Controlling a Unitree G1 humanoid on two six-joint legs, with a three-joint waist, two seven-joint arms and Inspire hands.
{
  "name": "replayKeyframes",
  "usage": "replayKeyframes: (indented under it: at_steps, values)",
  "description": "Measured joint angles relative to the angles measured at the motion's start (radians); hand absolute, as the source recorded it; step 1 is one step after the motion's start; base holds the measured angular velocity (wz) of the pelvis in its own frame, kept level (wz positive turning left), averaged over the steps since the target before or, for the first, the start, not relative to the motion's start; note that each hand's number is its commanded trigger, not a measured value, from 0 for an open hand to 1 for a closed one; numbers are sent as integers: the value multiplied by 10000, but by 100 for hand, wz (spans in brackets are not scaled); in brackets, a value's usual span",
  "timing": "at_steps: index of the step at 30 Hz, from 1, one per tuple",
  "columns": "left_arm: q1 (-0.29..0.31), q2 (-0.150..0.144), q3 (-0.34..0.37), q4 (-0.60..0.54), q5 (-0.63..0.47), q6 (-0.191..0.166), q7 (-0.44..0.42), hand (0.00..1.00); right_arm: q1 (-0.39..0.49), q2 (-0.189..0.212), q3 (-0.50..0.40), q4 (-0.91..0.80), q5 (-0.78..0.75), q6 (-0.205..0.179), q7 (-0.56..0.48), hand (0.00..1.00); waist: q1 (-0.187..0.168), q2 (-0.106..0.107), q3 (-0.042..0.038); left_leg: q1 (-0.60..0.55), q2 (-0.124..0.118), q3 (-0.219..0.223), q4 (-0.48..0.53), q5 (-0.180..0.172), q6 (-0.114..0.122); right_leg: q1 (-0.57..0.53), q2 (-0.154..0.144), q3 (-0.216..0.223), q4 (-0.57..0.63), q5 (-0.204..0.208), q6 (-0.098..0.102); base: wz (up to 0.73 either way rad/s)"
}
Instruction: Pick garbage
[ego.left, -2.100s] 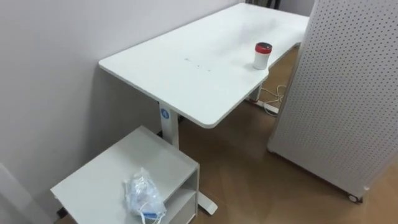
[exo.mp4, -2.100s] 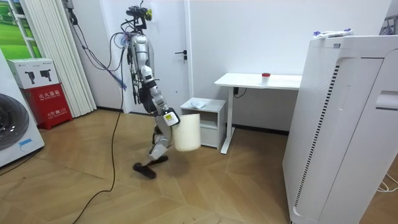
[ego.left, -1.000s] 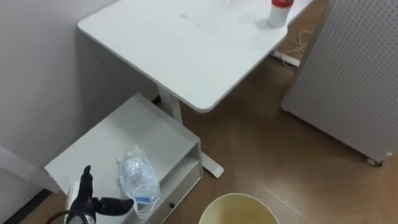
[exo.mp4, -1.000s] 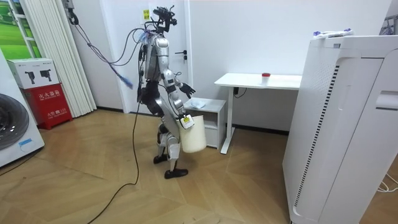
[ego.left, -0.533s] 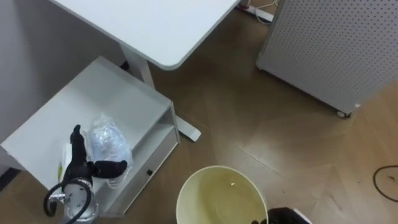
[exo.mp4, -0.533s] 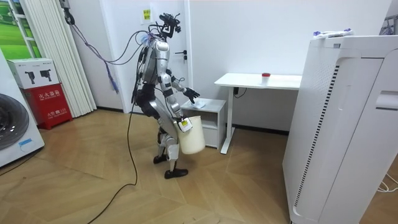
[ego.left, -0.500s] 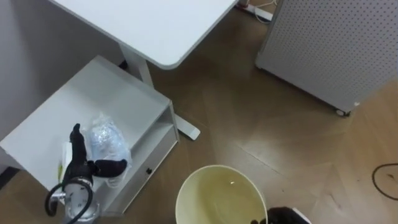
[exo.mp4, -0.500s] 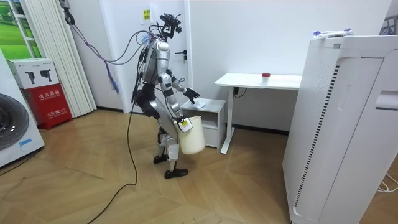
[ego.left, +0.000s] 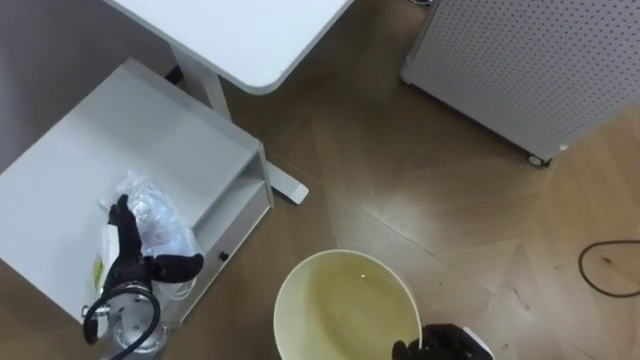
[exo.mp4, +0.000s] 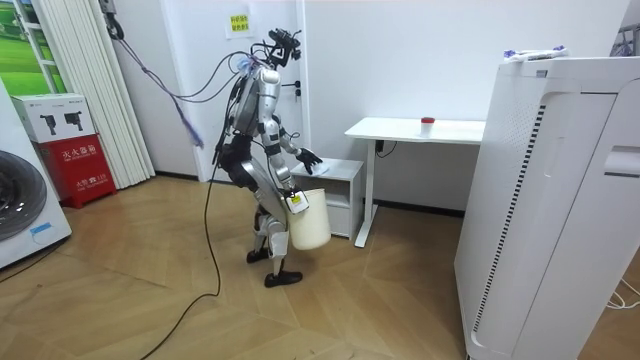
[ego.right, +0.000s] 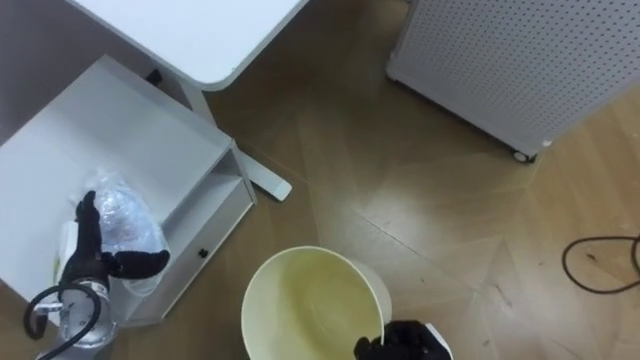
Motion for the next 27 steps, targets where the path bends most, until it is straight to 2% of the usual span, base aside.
replayKeyframes:
  at_steps: [4,5,6,7,11,15,21,27]
  values:
    - [-251,267,-591,380,365,80,153,0,0,-2,291,-136,131,36,27,100,-104,-17,10,-57,74,31,140,-103,19,-32,39,-20,45,-7,10,-6]
    - [-270,367,-789,407,592,190,155,14,6,8,336,-285,129,162,34,100,-198,-20,12,-57,58,36,144,-108,26,-52,14,-22,91,-25,15,0]
    - [-303,406,-961,415,809,309,156,89,7,10,357,-362,148,220,59,100,-231,-20,12,-57,51,61,147,-115,35,-87,-22,-22,139,-48,15,0]
    - [-321,418,-1055,419,900,346,158,100,6,4,364,-401,160,233,62,100,-228,-21,12,-61,48,73,145,-116,37,-111,-37,-21,149,-49,14,-6]
    - [-456,502,-1519,470,1572,679,162,100,6,-9,420,-679,160,431,135,100,-253,-17,14,-84,-47,97,142,-119,40,-248,-104,33,325,-107,13,-2]
    - [-556,539,-1523,436,2101,834,362,100,-6,3,418,-785,169,582,175,100,-181,-16,14,-106,-62,151,146,-118,40,-312,-127,45,395,-140,12,1]
    - [-597,545,-1571,483,2111,1142,339,100,-88,19,736,-981,426,905,200,100,-159,-18,13,-50,-66,291,162,-125,52,-373,-141,160,509,-141,11,-4]
    - [-381,490,-1733,492,2103,1167,334,100,-113,3,1079,-738,356,994,401,100,-186,-46,6,41,-89,361,119,-121,54,-371,-207,144,539,-141,10,-3]
